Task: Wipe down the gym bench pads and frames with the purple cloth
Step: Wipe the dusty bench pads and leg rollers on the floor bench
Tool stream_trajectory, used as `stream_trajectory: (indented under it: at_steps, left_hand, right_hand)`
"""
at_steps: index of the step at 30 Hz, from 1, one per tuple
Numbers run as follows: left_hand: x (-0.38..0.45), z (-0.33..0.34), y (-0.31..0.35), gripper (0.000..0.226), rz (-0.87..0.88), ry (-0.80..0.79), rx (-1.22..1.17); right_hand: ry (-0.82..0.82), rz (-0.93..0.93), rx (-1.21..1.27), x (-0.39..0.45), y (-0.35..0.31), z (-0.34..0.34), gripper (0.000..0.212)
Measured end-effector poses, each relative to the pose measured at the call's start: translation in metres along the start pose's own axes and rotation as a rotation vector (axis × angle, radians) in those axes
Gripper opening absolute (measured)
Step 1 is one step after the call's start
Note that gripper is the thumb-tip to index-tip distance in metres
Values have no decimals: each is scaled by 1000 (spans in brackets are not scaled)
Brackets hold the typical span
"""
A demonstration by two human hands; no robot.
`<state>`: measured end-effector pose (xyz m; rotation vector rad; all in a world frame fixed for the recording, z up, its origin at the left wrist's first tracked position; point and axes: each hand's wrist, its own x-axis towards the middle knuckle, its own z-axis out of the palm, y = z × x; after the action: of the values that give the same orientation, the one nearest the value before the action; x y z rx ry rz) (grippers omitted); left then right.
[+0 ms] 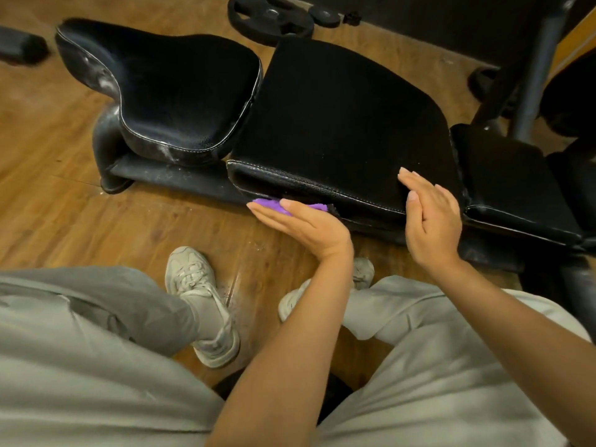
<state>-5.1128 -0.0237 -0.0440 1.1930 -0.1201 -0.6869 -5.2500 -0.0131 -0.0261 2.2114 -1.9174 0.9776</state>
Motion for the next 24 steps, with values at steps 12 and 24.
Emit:
stream_trajectory:
  at_steps: [12,24]
  left_hand:
    - [28,-8,11,55,347,-111,195]
    - [85,-27,19,45,771,-294,453]
  right_hand:
    - [115,39,-30,-1,-2,13,37]
    - [52,32,-10,-1,-6,4,38]
